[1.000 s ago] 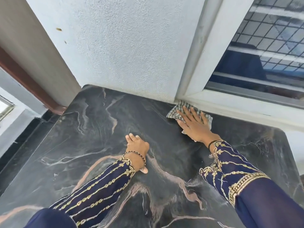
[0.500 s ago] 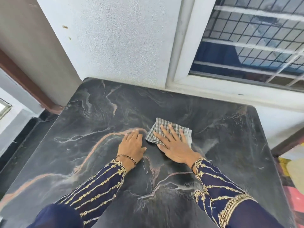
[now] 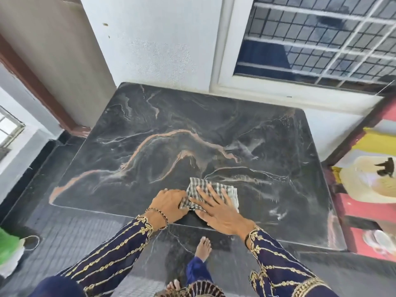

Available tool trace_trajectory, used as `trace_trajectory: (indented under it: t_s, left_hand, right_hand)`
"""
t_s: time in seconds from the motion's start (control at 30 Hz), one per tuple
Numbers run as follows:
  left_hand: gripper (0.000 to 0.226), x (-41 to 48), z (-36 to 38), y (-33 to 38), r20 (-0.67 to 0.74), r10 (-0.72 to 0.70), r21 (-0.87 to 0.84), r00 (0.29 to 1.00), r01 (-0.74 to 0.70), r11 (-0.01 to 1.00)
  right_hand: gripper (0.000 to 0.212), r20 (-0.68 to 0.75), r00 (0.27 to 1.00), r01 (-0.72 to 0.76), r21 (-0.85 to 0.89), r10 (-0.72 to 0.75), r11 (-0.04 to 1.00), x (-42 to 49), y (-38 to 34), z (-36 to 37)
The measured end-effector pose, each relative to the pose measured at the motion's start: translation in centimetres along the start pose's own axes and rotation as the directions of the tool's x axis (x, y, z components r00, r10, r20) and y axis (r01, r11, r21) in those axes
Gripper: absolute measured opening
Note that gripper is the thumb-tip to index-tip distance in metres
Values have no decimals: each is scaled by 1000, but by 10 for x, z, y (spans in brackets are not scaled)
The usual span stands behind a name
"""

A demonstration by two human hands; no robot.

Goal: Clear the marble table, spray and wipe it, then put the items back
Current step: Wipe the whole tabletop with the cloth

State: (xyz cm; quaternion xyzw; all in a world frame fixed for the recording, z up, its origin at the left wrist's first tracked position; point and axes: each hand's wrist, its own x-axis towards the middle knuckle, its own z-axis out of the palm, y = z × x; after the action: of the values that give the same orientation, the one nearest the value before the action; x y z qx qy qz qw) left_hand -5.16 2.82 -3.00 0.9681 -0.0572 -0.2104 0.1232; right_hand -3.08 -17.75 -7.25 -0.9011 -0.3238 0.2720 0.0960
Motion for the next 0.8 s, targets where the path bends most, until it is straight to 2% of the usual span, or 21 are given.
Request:
trace_trajectory:
  t_s: [0.17,0.33,0.5,0.8]
  left_hand:
    - [41,-25,10,12,21,46,22,999,-46,999]
    - [44,-26,11,21,47,81,25,996,-82,996]
    - [42,-12,4,31,64,117,19,991,-118,993]
    - [39,37,-7,42,38,125,13,991,-125,992]
  right_hand:
    - [52,-50,998,22,-87,-26,996,-36,-2,22]
    - [52,-87,996,13,-183,-30,983,-68,25,35]
    - [56,-72,997,-8,-148,-3,989,-83,43,30]
    - [60,-52,998,-30,-166,22,986,-19,80,-19]
